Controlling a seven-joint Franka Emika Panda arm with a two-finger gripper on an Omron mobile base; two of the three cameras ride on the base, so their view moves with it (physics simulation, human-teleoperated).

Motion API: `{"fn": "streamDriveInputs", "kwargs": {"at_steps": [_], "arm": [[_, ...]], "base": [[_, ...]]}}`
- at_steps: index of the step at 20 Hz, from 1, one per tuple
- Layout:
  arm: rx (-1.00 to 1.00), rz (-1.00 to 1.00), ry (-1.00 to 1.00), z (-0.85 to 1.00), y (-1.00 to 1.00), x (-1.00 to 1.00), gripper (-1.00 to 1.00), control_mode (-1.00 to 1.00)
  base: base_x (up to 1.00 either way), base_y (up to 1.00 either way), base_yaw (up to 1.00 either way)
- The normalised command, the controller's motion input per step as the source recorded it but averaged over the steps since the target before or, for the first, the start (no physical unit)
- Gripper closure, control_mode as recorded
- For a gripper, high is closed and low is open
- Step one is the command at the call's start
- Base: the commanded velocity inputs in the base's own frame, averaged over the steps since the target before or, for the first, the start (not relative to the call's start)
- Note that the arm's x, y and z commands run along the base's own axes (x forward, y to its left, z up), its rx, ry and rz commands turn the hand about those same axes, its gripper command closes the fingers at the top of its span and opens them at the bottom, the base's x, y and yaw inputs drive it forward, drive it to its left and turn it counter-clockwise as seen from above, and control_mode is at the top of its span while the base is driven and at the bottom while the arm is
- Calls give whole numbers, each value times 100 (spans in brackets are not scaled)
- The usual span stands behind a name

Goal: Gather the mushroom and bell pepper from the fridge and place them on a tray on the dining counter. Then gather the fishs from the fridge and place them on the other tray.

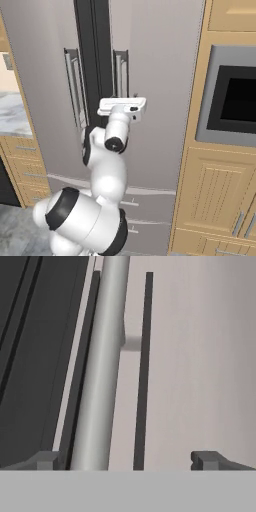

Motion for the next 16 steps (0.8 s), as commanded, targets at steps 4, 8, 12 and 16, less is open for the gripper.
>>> {"fn": "streamDriveInputs", "kwargs": {"at_steps": [4, 8, 12, 16], "arm": [[0, 0, 0, 23, 9, 25, -100, -100], [0, 0, 0, 32, 12, 18, -100, -100], [0, 0, 0, 46, 17, 17, -100, -100], [0, 0, 0, 47, 22, 0, -100, -100]], "base": [[0, 0, 0], [0, 0, 0], [0, 0, 0], [0, 0, 0]]}}
